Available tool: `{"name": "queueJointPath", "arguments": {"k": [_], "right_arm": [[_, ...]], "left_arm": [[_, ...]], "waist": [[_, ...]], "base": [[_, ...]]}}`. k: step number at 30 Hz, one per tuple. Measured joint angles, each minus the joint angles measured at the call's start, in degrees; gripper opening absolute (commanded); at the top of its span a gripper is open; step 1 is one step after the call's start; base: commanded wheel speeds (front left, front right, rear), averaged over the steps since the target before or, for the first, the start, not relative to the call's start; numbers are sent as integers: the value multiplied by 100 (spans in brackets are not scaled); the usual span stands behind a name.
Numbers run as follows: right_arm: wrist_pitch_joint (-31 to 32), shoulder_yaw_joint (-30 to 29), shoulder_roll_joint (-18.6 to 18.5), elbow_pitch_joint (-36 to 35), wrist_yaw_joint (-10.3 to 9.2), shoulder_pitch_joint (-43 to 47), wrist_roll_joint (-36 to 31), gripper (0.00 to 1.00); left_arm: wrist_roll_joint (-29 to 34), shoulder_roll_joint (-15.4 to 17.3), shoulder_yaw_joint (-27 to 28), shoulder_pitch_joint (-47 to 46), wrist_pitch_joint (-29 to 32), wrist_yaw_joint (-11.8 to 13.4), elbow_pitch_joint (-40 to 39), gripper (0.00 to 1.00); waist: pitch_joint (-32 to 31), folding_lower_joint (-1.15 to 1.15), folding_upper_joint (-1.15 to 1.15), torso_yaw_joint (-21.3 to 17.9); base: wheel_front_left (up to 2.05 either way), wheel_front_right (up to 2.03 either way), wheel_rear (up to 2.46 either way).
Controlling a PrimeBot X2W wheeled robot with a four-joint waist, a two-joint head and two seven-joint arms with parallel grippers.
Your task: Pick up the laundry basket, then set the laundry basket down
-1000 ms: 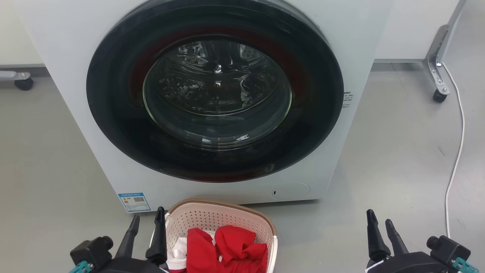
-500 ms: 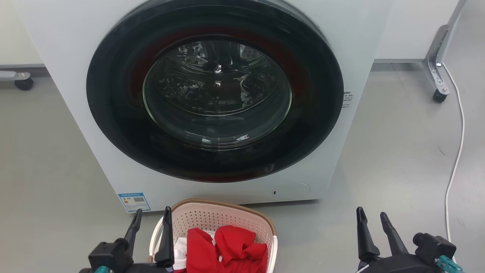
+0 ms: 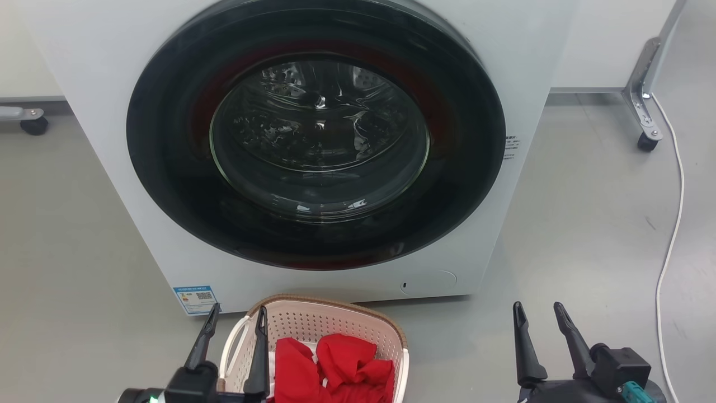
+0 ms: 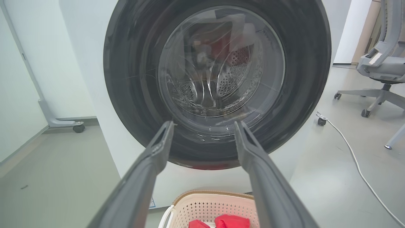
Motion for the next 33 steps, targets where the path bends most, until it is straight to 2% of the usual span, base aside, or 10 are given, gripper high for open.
{"name": "queueJointPath", "arguments": {"k": [10,33], "right_arm": [[-165,121,-21,-140,-101,19,-706,100],[-179,24,-23,-181,-94,99,-771,100]], "left_arm": [[644,-4,-59,86,-179,112,-83,100],[633,-43,-11,94,-179,112,-74,100]], "waist": [[-8,0,0,-6],[-19,0,0,-9]], "base": [[0,0,0],[0,0,0]]}}
